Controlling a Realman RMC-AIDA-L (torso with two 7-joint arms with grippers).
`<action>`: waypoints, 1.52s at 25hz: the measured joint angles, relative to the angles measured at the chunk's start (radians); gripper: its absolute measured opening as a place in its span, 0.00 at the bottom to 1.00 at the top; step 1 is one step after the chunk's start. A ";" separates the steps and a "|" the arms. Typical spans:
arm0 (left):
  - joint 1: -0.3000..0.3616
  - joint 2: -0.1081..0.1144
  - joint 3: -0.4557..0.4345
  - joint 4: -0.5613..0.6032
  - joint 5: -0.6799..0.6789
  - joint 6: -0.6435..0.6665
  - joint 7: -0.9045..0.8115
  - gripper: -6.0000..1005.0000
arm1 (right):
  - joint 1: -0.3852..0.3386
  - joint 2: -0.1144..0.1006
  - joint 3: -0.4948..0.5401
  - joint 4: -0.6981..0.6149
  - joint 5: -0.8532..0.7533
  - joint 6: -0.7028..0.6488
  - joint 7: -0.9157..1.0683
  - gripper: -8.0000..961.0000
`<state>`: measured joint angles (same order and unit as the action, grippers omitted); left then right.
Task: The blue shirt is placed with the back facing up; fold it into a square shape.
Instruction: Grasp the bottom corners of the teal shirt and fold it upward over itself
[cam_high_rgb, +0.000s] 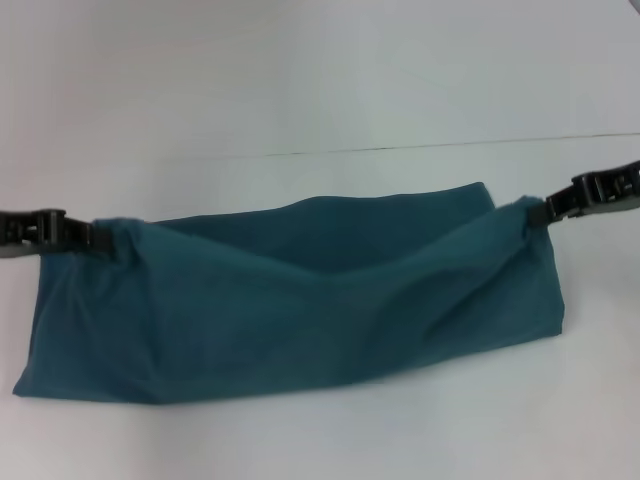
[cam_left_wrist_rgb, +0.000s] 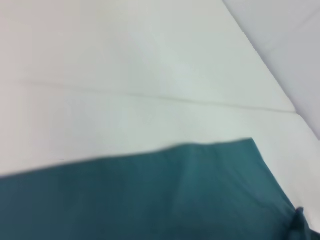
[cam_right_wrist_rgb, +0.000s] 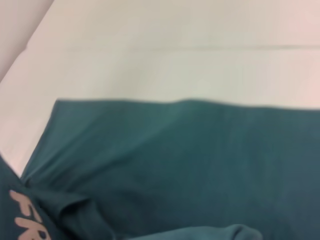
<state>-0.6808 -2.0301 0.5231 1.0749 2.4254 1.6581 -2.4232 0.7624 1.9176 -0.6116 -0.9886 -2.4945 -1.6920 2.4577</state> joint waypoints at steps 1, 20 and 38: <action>-0.001 0.000 0.002 -0.001 0.000 -0.015 0.001 0.06 | -0.001 0.000 0.000 0.002 0.000 0.024 0.004 0.11; 0.000 -0.030 0.235 -0.075 0.010 -0.440 0.012 0.06 | 0.031 0.058 -0.024 0.203 0.011 0.519 0.005 0.11; 0.034 -0.077 0.238 -0.096 0.010 -0.598 0.040 0.06 | -0.014 0.141 -0.043 0.218 0.051 0.765 -0.132 0.11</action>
<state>-0.6465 -2.1073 0.7609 0.9787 2.4354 1.0604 -2.3836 0.7484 2.0584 -0.6550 -0.7711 -2.4430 -0.9269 2.3259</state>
